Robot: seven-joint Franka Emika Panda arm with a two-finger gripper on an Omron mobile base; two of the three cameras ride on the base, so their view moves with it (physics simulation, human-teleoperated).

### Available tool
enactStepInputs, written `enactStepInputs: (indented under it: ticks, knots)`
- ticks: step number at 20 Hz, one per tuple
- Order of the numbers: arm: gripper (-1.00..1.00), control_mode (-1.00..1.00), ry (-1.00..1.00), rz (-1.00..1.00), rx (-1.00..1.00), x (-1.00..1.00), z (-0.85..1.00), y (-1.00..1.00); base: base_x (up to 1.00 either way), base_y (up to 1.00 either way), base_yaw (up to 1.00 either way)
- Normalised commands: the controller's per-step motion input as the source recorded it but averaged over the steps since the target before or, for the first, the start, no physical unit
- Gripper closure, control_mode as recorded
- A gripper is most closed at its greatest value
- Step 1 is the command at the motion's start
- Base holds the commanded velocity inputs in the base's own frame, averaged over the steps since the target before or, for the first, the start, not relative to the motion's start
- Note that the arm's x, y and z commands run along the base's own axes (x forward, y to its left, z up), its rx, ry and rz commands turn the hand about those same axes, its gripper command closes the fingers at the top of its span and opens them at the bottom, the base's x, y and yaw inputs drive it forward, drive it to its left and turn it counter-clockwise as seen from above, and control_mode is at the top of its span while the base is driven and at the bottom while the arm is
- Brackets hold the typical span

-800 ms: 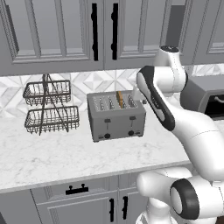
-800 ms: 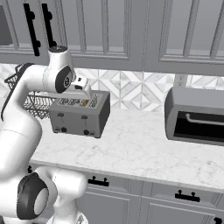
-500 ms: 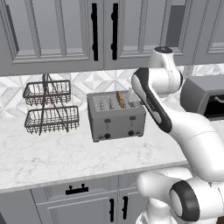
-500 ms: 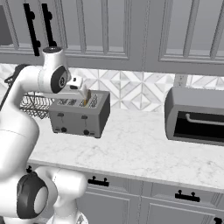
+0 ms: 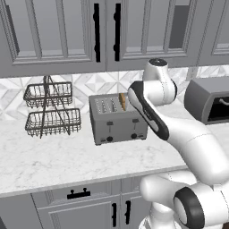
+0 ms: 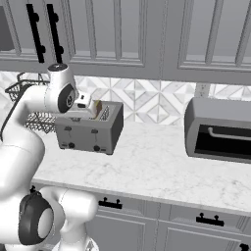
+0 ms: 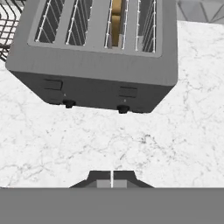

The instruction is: Start the toaster. Once the lever pops up, take the bread to the plate on the dining counter.

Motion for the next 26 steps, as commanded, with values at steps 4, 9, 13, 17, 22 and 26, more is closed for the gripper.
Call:
enactStepInputs:
  ticks: [4, 9, 13, 17, 22, 26]
  knots:
    - [1.00, -1.00, -0.11, -0.02, -0.03, 0.21, -0.48, 0.00, 0.00, 0.00, 0.00]
    - [1.00, -1.00, -0.19, -0.02, -0.05, 0.11, -0.47, -0.01, 0.00, 0.00, 0.00]
    - [1.00, -1.00, -0.19, -0.03, -0.02, 0.14, -0.32, -0.06, 0.00, 0.00, 0.00]
    - [1.00, -1.00, -0.02, -0.02, 0.00, 0.34, -0.04, -0.05, 0.00, 0.00, 0.00]
    - [1.00, -1.00, 0.00, -0.01, 0.00, 0.43, 0.00, -0.02, 0.00, 0.00, 0.00]
    - [1.00, -1.00, 0.01, 0.00, 0.00, 0.35, 0.00, -0.06, 0.00, 0.00, 0.00]
